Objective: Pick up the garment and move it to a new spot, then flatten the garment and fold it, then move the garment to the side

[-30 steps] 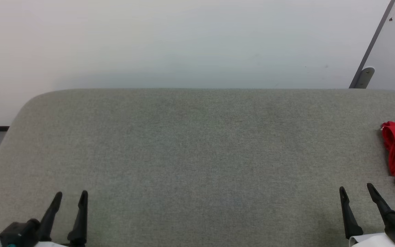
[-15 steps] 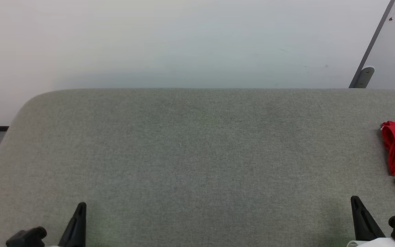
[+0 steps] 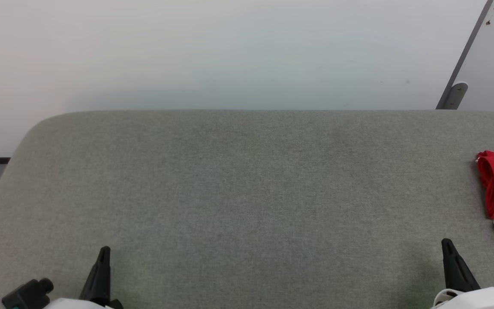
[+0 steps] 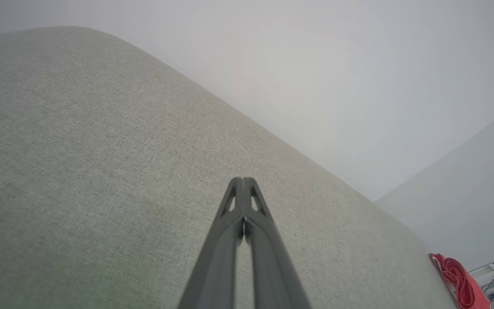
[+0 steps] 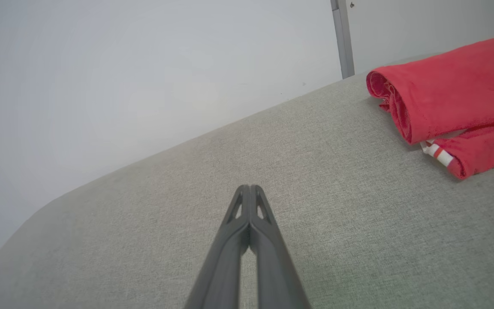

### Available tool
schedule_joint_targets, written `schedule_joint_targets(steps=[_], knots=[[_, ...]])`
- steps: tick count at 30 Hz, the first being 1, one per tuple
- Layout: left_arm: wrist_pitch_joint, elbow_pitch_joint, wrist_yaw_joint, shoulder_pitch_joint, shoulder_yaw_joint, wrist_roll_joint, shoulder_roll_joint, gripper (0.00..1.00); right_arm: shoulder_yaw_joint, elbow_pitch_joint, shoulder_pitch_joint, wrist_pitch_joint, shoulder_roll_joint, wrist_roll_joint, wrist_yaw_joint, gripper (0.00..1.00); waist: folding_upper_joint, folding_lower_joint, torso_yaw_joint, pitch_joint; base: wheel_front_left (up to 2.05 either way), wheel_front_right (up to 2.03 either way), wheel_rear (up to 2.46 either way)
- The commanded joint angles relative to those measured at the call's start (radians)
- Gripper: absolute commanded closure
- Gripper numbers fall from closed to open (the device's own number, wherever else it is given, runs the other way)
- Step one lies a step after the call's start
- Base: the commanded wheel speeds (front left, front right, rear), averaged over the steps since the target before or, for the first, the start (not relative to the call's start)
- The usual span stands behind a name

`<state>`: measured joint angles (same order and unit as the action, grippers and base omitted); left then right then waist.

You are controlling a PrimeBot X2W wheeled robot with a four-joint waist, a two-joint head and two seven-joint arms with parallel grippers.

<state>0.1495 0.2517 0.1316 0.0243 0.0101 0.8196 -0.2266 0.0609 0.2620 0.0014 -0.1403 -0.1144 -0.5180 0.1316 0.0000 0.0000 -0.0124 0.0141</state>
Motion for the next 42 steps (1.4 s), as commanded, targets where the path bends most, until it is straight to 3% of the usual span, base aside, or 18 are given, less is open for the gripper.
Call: schedule_joint_targets(steps=[1,42], knots=[[-0.009,-0.013,0.000,-0.027,0.012,0.034,-0.003,1.00,0.007,-0.016,-0.029,0.007,0.000,-0.048,0.000,1.00,0.0000,0.0000,0.000,0.000,0.00,0.00,0.00],[-0.142,-0.011,-0.001,-0.085,0.061,0.425,0.089,1.00,0.032,-0.019,-0.076,0.135,0.034,-0.588,-0.001,1.00,0.0000,0.0000,0.005,-0.007,0.00,0.00,0.00]])
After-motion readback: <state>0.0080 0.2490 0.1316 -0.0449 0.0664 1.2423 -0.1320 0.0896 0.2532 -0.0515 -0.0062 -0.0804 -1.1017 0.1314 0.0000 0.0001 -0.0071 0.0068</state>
